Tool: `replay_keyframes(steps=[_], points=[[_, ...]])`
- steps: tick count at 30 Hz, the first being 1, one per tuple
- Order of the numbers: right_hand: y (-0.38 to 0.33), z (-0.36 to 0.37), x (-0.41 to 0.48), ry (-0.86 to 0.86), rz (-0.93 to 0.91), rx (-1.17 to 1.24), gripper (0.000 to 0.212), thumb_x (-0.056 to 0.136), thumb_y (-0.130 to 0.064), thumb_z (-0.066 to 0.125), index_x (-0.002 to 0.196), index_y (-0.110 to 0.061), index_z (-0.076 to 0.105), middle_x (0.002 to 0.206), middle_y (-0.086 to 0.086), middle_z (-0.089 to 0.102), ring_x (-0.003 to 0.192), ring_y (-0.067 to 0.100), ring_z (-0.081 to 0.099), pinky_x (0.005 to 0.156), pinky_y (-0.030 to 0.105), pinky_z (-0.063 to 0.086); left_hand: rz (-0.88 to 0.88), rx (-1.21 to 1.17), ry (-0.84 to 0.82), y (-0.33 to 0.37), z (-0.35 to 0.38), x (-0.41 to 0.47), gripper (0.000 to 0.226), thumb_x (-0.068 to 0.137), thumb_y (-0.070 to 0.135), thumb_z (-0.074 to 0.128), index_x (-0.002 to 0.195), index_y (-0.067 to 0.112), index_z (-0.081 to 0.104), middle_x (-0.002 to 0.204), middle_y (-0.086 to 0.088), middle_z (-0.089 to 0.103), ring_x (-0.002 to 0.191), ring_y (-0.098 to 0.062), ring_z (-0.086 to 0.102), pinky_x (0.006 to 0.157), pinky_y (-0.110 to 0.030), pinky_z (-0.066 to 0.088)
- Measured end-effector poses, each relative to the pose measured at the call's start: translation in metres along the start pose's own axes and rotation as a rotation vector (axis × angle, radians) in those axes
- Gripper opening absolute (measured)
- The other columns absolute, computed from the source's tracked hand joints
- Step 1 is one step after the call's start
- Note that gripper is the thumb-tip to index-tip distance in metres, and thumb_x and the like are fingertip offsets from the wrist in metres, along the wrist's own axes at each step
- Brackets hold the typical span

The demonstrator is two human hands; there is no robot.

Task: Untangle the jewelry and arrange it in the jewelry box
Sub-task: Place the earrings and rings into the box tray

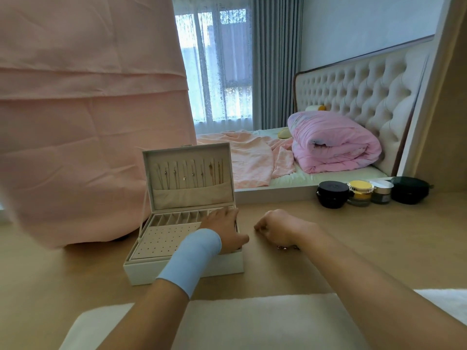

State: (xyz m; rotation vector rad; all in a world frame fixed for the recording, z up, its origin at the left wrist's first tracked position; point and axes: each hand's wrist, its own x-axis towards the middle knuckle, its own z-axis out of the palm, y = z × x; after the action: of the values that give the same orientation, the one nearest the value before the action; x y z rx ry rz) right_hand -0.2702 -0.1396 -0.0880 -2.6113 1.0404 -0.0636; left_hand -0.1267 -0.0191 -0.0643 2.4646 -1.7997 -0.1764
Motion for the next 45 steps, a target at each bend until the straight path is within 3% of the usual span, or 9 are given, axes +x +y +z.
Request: replay_keyframes(steps=[7,18,22,26,29,31,36,42,45], points=[[0.021,-0.002,-0.007,0.101,0.013,-0.036,0.024,0.092,-0.009,0.061,0.098,-0.023,0.079,0.113,0.0,0.066,0.096,0.021,0.067,0.088,0.032,0.056,0.039,-0.049,0.023,0.008,0.009,-0.006,0.083,0.093,0.052,0.045,0.157,0.017,0.004,0.165,-0.002,-0.004,0.151,-0.018,-0.003,0.123,-0.035,0.003],[0.045,-0.033,-0.042,0.11,-0.037,0.199,0.021,0.091,-0.015,0.07,0.099,-0.031,0.08,0.097,-0.017,0.073,0.089,-0.002,0.066,0.081,0.015,0.05,0.137,-0.055,-0.004,0.062,0.016,-0.011,0.085,0.093,0.051,0.045,0.156,0.014,0.001,0.164,-0.005,-0.005,0.151,-0.019,-0.006,0.123,-0.035,0.001],[0.051,-0.053,-0.056,0.026,-0.022,0.18,0.033,0.087,-0.009,0.061,0.092,-0.036,0.08,0.093,-0.02,0.069,0.084,-0.001,0.065,0.068,0.014,0.049,0.181,-0.091,-0.007,0.087,0.019,-0.01,0.079,0.095,0.042,0.045,0.156,0.012,0.004,0.164,-0.005,-0.001,0.151,-0.019,-0.002,0.122,-0.034,0.003],[0.056,-0.06,-0.06,-0.071,-0.027,0.124,0.036,0.083,-0.012,0.068,0.089,-0.047,0.076,0.114,-0.009,0.064,0.105,0.016,0.063,0.088,0.037,0.057,0.14,-0.098,-0.01,0.099,0.019,-0.002,0.074,0.096,0.034,0.045,0.155,0.011,0.007,0.164,-0.005,0.006,0.15,-0.023,0.004,0.121,-0.036,0.009],[0.058,-0.054,-0.058,-0.1,-0.051,0.107,0.032,0.079,-0.02,0.081,0.092,-0.049,0.076,0.118,-0.011,0.059,0.106,0.012,0.06,0.09,0.035,0.056,0.14,-0.043,-0.066,0.098,0.01,0.006,0.069,0.095,0.033,0.046,0.154,0.014,0.017,0.162,-0.004,0.015,0.148,-0.026,0.014,0.12,-0.04,0.019],[0.058,-0.047,-0.054,-0.078,-0.063,0.05,0.032,0.075,-0.024,0.085,0.083,-0.053,0.074,0.116,-0.01,0.058,0.105,0.012,0.059,0.089,0.035,0.057,0.139,-0.09,-0.087,0.093,-0.002,0.012,0.06,0.096,0.031,0.046,0.152,0.019,0.028,0.157,-0.005,0.029,0.143,-0.026,0.028,0.117,-0.04,0.027],[0.062,-0.037,-0.043,-0.011,-0.052,-0.052,0.028,0.073,-0.041,0.084,0.074,-0.064,0.069,0.12,-0.013,0.054,0.113,0.014,0.05,0.096,0.038,0.05,0.157,-0.255,-0.054,0.084,-0.024,0.017,0.045,0.1,0.023,0.045,0.144,0.023,0.045,0.145,-0.002,0.05,0.131,-0.02,0.047,0.109,-0.031,0.035],[0.06,-0.059,-0.059,0.057,-0.092,0.334,0.008,0.087,-0.024,0.078,0.091,-0.031,0.08,0.096,-0.011,0.075,0.091,0.005,0.068,0.088,0.028,0.054,0.285,-0.449,0.061,0.067,-0.026,0.02,0.023,0.095,0.025,0.058,0.117,0.028,0.066,0.115,0.008,0.067,0.104,-0.009,0.061,0.1,-0.032,0.048],[0.054,-0.063,-0.06,0.157,-0.11,0.559,0.007,0.09,-0.016,0.074,0.095,-0.017,0.079,0.087,-0.002,0.077,0.08,0.015,0.073,0.073,0.027,0.057,0.33,-0.565,0.028,0.063,-0.027,0.023,0.017,0.09,0.03,0.066,0.106,0.025,0.069,0.099,0.006,0.071,0.093,-0.012,0.067,0.09,-0.034,0.054]])
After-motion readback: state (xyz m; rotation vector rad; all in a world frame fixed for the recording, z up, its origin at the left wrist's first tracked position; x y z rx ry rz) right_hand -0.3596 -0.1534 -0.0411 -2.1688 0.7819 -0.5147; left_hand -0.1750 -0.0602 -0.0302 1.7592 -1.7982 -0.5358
